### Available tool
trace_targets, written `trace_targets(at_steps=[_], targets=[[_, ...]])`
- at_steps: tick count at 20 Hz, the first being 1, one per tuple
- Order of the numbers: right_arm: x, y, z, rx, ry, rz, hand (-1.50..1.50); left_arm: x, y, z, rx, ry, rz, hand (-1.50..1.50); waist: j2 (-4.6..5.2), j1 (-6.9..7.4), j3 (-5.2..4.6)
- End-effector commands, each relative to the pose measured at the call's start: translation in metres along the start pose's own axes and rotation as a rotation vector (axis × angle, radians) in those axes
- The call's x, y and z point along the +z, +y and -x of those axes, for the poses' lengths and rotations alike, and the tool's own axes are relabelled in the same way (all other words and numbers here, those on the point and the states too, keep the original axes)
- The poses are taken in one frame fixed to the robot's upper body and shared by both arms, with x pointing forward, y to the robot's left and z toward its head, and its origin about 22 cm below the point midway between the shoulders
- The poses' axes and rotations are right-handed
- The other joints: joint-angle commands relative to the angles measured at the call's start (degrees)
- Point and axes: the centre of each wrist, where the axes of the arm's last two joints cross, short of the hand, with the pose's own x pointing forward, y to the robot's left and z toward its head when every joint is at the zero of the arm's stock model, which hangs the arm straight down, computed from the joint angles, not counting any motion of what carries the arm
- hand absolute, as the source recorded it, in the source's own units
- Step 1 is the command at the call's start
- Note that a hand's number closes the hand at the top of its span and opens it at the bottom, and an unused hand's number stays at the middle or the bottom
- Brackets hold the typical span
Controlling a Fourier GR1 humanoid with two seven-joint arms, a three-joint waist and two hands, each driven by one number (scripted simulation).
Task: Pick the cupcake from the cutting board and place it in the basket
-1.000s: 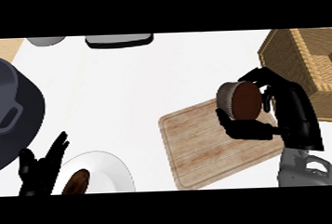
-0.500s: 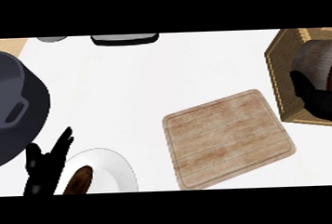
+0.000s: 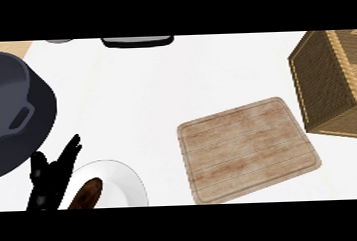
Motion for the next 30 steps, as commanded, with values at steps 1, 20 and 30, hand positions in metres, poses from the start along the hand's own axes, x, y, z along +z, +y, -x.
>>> trace_targets(at_steps=[1, 20, 30], targets=[[-0.030, -0.007, 0.015, 0.042, 0.017, 0.001, 1.50, -0.011, -0.006, 0.015, 0.022, 0.070, 0.007, 0.00, 0.59, 0.13, -0.54], [-0.109, 0.014, 0.140, -0.185, 0.123, -0.019, 1.50, 0.001, 0.002, 0.014, 0.007, 0.077, 0.009, 0.00, 0.66, 0.58, -0.49], [-0.110, 0.024, 0.176, 0.142, 0.187, 0.054, 1.50, 0.002, -0.002, 0.024, 0.009, 0.088, 0.014, 0.00, 0.82, 0.98, -0.52]])
